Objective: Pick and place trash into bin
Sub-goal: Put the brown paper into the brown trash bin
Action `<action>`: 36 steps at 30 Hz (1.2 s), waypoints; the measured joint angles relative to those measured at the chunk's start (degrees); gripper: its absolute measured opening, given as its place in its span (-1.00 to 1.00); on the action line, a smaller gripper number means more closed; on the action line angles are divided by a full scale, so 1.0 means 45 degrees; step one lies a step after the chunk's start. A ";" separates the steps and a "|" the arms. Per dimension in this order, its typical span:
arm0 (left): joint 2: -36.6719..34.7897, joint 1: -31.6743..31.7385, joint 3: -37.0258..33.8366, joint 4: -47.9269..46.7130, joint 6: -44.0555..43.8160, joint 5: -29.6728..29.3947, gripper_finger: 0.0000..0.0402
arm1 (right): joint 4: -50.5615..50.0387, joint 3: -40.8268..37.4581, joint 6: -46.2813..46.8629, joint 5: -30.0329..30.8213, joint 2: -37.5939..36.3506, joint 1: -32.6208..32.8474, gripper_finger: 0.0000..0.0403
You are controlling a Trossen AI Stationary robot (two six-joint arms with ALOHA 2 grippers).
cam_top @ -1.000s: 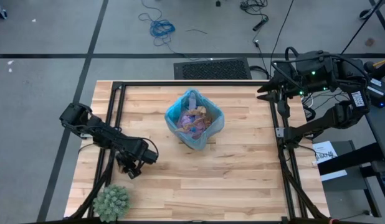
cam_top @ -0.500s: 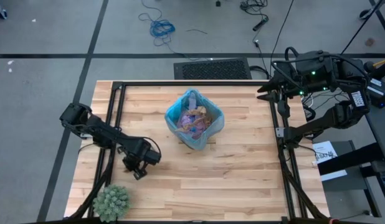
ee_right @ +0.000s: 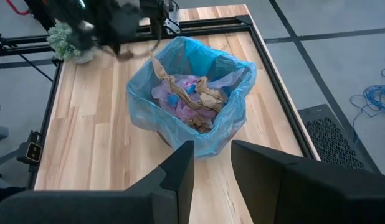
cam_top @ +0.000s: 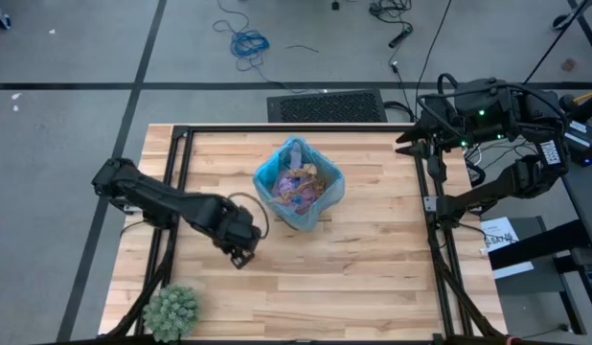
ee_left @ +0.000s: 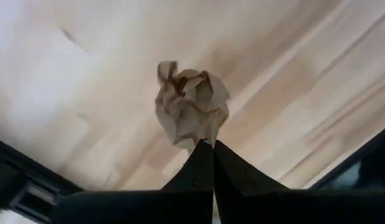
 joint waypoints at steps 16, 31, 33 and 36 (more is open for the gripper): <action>-0.0024 0.2330 0.6787 0.2118 0.4715 -0.5334 -1.00 | 0.0230 0.0000 -0.0218 0.0003 -0.0005 0.0002 -0.50; 0.3549 0.6127 0.6774 0.0814 0.9240 -0.1174 -1.00 | 0.0279 0.0000 -0.0012 0.0008 -0.0005 -0.0001 -0.50; 0.4144 0.6396 0.6772 0.0615 0.9685 -0.0795 -1.00 | 0.0269 0.0000 0.0062 0.0008 -0.0005 0.0003 -0.50; 0.4974 0.6594 0.6772 0.0675 1.0608 -0.0081 -1.00 | 0.0254 0.0000 0.0081 0.0008 -0.0005 0.0000 -0.50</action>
